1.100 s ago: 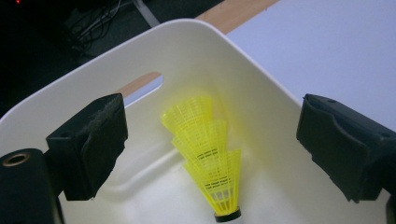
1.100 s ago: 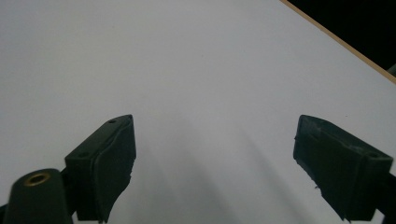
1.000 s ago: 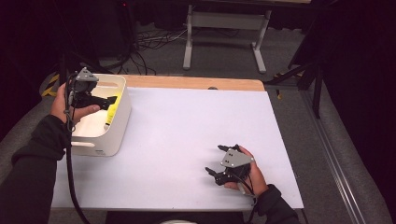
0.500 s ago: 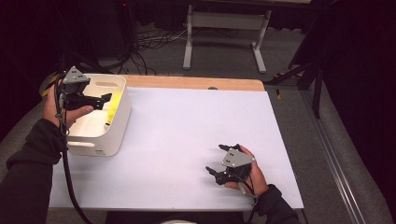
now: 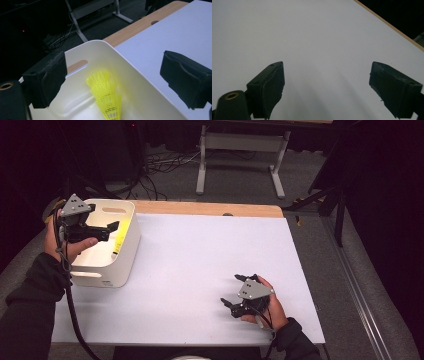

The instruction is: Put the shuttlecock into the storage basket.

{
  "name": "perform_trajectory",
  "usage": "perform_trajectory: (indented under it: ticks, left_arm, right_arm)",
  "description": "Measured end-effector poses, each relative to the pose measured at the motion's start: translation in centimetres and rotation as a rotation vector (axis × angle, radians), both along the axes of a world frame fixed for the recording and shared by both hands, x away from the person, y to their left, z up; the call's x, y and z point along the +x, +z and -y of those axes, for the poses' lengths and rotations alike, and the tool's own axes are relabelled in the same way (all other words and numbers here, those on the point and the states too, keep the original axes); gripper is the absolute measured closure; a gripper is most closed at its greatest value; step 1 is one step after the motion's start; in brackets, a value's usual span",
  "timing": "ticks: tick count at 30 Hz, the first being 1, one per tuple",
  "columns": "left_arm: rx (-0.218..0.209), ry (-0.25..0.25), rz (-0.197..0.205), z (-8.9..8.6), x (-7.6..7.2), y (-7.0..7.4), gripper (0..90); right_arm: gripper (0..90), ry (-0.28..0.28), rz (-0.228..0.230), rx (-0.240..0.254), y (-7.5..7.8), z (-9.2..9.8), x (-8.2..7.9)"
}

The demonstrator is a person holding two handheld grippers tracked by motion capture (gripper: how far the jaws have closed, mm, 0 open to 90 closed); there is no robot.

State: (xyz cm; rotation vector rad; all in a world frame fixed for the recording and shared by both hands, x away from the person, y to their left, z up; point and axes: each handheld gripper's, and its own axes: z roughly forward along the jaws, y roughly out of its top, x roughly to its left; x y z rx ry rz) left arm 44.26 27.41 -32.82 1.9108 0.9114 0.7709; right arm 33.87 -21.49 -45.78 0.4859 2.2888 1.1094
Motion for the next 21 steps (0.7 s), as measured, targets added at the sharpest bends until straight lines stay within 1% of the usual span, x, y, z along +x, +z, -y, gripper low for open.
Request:
perform_trajectory:
  ticks: [8, 11, 12, 13, 16, 21]
  left_arm:
    - [-0.027, -0.011, 0.020, 0.3, -0.5, -0.2, 8.0]
    - [-0.033, -0.009, 0.047, 0.5, -0.9, -0.1, 8.0]
    - [-0.043, -0.014, 0.052, 0.5, -1.0, 0.0, 8.0]
    - [-0.052, -0.019, 0.052, 0.6, -1.1, 0.0, 8.1]
    - [-0.050, -0.022, 0.059, 0.7, -1.2, 0.0, 8.1]
    - [-0.070, -0.034, 0.075, 1.0, -1.8, -0.1, 8.0]
  right_arm:
    - [14.0, 0.001, 0.000, 0.000, 0.0, 0.0, -0.1]
    - [14.0, 0.001, 0.004, 0.000, 0.1, 0.0, -0.1]
    - [14.0, 0.001, 0.004, 0.000, 0.1, 0.0, -0.1]
    - [14.0, 0.002, 0.004, 0.001, 0.1, 0.0, -0.1]
    - [14.0, 0.000, 0.005, 0.002, 0.2, 0.0, -0.1]
    - [14.0, -0.002, 0.007, 0.006, 0.2, 0.1, -0.1]
